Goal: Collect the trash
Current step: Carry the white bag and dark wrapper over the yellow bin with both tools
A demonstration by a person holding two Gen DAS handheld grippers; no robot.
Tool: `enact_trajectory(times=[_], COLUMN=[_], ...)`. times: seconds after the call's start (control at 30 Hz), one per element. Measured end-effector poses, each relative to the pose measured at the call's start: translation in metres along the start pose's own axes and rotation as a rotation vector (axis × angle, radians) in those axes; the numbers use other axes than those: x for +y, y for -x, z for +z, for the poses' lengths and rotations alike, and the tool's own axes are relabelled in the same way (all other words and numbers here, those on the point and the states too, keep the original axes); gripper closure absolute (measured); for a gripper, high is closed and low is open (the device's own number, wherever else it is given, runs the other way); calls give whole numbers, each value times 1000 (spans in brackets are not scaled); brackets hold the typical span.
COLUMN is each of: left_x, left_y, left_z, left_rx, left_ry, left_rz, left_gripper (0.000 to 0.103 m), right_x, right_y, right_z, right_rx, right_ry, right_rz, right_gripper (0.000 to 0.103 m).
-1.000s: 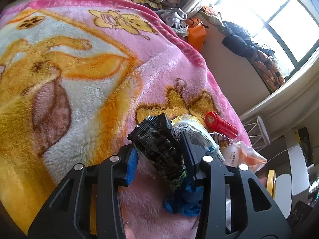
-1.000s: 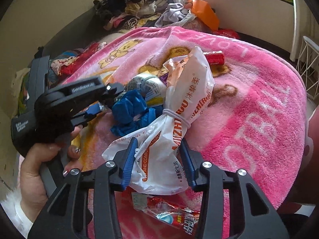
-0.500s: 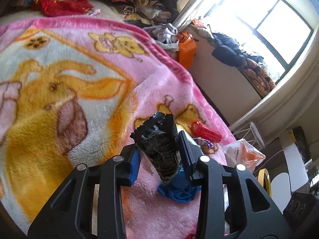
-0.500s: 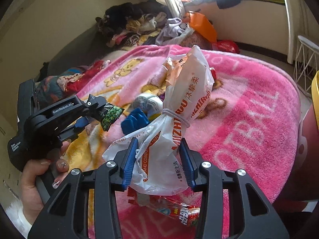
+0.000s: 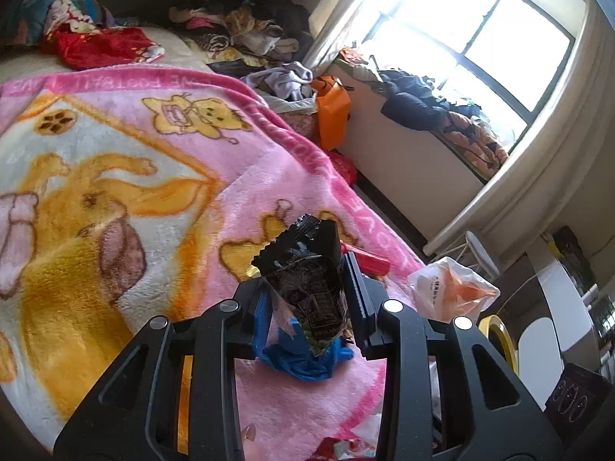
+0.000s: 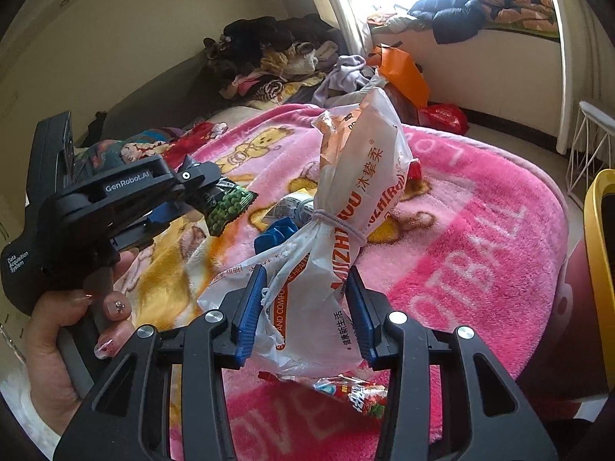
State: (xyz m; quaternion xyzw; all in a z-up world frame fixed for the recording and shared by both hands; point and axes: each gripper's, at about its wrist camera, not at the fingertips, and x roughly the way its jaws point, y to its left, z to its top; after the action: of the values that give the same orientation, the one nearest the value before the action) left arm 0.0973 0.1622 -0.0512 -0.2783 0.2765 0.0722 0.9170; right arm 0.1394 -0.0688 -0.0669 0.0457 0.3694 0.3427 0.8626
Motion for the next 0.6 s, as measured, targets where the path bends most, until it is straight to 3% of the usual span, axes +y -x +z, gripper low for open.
enact_trajectory(times=[0.6], left_x=[-37], left_y=[7], left_z=[-9], left_rx=[4], left_ry=[-83], left_rz=[-64], left_gripper=[76], right_x=[-28], right_y=[35], right_z=[7], right_rx=[-76], right_ry=[-6], right_rz=[-116], right_gripper=[63])
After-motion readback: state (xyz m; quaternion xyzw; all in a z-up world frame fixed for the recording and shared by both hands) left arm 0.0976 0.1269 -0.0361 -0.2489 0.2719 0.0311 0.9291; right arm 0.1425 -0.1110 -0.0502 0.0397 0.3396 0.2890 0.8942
